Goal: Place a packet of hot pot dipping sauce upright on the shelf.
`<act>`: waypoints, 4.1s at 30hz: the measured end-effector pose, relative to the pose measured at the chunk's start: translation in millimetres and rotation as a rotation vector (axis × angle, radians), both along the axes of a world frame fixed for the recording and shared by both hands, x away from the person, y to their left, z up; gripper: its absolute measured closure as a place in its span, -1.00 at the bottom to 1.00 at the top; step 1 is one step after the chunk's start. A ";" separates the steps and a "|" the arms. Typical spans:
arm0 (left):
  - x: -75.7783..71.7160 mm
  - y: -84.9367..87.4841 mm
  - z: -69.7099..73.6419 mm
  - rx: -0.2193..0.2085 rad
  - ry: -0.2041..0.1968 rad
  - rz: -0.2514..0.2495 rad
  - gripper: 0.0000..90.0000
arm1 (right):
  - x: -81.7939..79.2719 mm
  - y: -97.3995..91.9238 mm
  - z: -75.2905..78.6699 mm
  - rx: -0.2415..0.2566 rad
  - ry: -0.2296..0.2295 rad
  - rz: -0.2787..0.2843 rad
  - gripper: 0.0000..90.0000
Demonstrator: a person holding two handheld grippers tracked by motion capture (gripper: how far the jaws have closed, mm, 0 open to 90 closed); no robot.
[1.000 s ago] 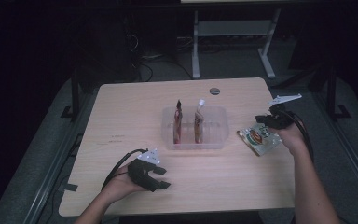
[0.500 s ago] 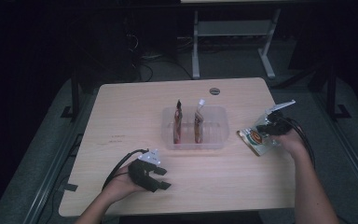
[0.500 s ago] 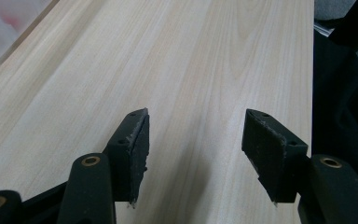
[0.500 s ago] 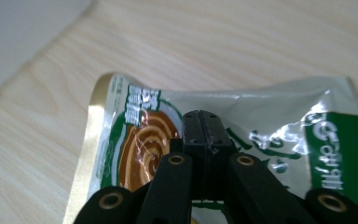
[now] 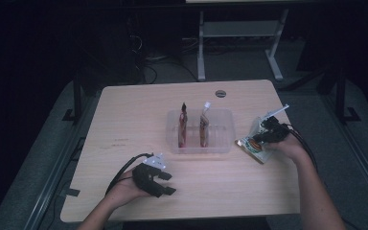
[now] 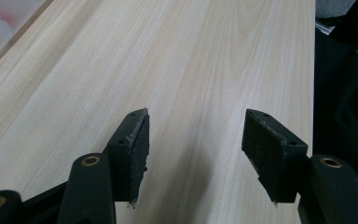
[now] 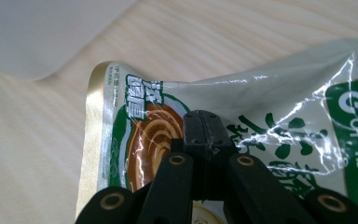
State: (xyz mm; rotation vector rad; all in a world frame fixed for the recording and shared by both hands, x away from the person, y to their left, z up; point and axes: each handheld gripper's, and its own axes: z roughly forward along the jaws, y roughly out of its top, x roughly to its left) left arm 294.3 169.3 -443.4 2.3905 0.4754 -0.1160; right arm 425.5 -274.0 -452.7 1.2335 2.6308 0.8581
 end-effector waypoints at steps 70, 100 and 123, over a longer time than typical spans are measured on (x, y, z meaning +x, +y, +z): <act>0.1 -2.4 0.7 0.003 -0.008 -0.014 -0.09 | -13.2 -64.5 -5.0 -0.078 -0.065 -0.177 1.00; -1.2 -4.8 5.6 -0.011 -0.066 0.009 -0.26 | -56.9 38.4 -2.8 0.010 0.026 0.290 1.00; -7.4 -52.0 -9.8 0.036 -0.114 0.000 -0.31 | -86.2 104.5 2.5 0.061 -0.005 0.522 1.00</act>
